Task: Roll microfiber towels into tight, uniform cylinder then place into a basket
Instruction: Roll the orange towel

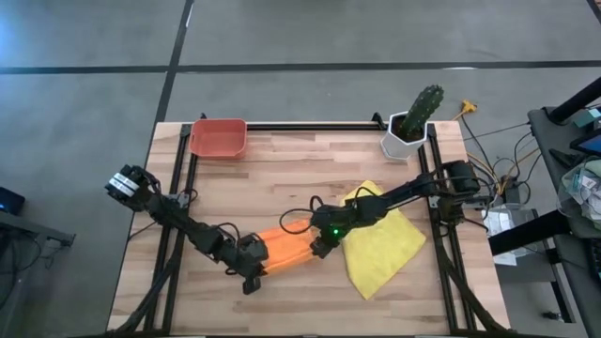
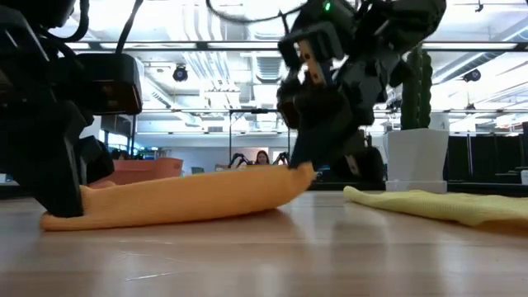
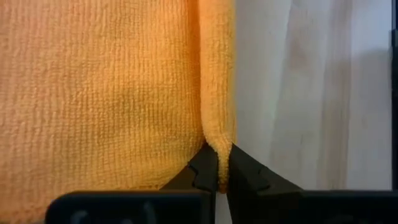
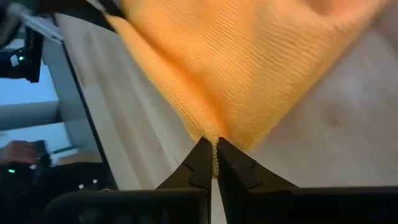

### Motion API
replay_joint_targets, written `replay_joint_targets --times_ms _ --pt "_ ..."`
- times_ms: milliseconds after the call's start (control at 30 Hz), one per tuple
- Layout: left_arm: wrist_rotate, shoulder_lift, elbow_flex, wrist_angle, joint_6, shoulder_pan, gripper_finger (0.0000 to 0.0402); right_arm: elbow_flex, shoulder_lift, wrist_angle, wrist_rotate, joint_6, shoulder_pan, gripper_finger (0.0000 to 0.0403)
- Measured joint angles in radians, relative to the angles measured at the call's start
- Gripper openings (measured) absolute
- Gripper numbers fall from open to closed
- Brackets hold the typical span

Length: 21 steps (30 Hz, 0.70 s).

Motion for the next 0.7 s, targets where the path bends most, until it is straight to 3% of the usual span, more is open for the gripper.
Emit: replay_joint_targets --times_ms 233,400,533,700 --pt "0.030 0.000 -0.002 0.008 -0.030 0.002 0.0002 0.000 -0.101 -0.001 0.132 -0.241 0.025 0.0009" --pt "0.066 0.000 0.000 0.017 -0.033 0.005 0.0002 0.000 -0.136 -0.010 0.144 -0.365 0.031 0.0014" --pt "0.176 -0.001 -0.005 0.034 -0.058 0.006 0.0002 0.000 -0.145 -0.044 0.145 -0.402 0.036 0.0038" --pt "0.224 0.000 -0.005 0.045 -0.059 0.008 0.0002 -0.002 -0.138 -0.084 0.161 -0.426 0.040 0.0083"
